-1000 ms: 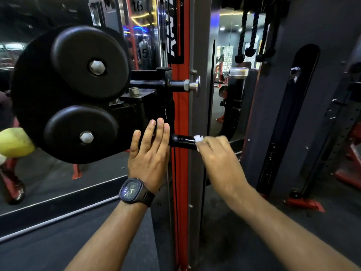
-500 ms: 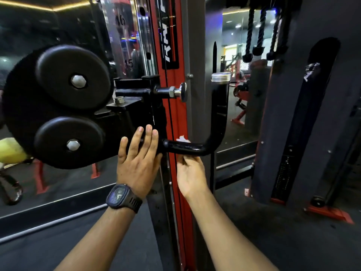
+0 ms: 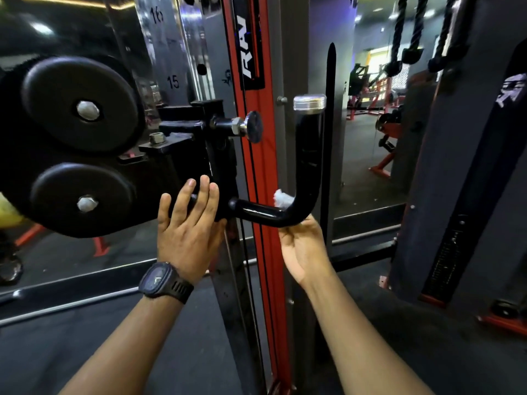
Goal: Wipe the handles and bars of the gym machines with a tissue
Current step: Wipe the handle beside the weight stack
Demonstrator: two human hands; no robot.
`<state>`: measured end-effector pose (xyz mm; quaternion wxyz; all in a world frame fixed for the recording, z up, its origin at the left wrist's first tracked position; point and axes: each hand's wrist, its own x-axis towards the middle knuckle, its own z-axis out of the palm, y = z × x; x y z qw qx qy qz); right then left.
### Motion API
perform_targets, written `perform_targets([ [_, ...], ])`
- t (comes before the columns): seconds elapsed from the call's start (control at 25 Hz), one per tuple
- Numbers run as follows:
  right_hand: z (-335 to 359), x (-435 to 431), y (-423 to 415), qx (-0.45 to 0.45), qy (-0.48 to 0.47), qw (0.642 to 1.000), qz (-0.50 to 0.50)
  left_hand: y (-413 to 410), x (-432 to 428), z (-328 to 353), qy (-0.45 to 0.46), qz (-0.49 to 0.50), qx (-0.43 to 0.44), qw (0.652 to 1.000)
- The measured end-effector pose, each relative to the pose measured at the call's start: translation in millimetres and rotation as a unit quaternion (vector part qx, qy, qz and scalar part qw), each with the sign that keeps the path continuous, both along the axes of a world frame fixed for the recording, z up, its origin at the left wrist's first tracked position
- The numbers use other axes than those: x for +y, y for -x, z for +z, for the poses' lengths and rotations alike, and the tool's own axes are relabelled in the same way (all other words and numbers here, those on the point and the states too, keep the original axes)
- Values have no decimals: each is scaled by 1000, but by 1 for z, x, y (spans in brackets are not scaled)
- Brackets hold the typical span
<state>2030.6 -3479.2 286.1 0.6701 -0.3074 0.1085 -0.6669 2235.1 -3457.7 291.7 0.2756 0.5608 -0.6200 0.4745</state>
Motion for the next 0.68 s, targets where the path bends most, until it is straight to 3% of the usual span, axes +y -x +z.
perform_targets([
  [0.36,11,8,40,65,11,998,-25,3,5,3,-21,-5,9,1000],
  [0.48,18,12,46,152,30,987,-51,4,6,2,-23,-2,18,1000],
  [0.6,28,11,49,135,30,987,-78,4,7,4,-31,-5,21,999],
  [0.68,35,11,53,179,29,980,-87,4,6,3,-31,-2,22,999],
])
